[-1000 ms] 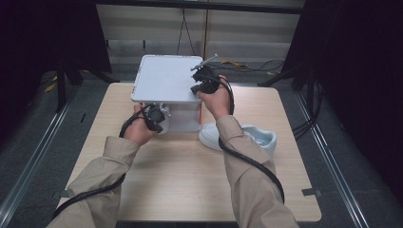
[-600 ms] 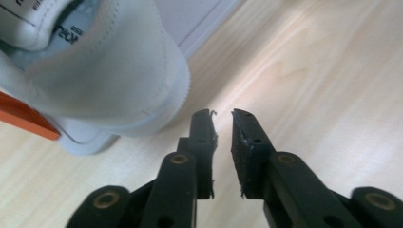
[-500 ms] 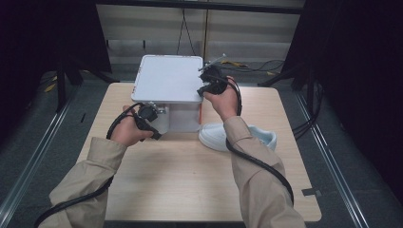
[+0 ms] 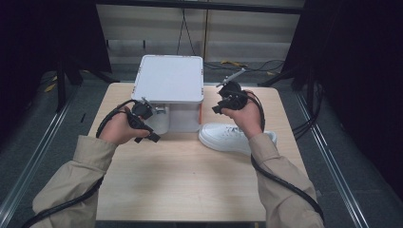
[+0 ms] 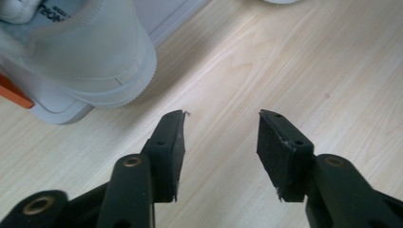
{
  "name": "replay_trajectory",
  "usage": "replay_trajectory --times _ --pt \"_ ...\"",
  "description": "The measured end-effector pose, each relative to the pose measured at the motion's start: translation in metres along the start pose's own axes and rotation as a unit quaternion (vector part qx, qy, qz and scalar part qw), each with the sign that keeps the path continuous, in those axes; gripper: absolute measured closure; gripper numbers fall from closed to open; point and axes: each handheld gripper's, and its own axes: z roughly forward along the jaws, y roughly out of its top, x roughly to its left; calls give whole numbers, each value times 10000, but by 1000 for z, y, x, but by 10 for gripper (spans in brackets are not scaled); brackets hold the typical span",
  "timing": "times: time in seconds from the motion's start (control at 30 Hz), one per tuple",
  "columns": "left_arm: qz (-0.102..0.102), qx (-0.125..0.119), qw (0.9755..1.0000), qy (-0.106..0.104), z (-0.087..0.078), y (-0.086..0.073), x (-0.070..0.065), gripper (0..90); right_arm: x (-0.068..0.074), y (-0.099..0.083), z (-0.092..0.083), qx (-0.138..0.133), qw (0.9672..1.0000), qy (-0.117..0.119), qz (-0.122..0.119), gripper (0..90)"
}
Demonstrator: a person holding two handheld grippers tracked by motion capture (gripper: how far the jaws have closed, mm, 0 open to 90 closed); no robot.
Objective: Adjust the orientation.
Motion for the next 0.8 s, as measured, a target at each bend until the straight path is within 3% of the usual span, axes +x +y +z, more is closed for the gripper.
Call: replay_trajectory --times 0.07,0.13,0.37,0.6,0.8 --pt "14 -64 10000 68 -5 1 0 436 -3 -11 -5 67 10000 3 -31 610" --pt "-25 -189 9998 101 -13 4 0 420 -5 -18 -7 131 9999 -29 -55 590" --pt "-79 -289 9994 167 -29 11 3 345 -11 -37 -9 240 9997 24 0 527" --pt "-113 -471 9985 250 -51 31 9 335 -20 -53 -11 335 9994 101 80 490" --pt "-98 -528 9982 284 -59 48 16 331 -27 -62 -14 405 9990 122 148 454"
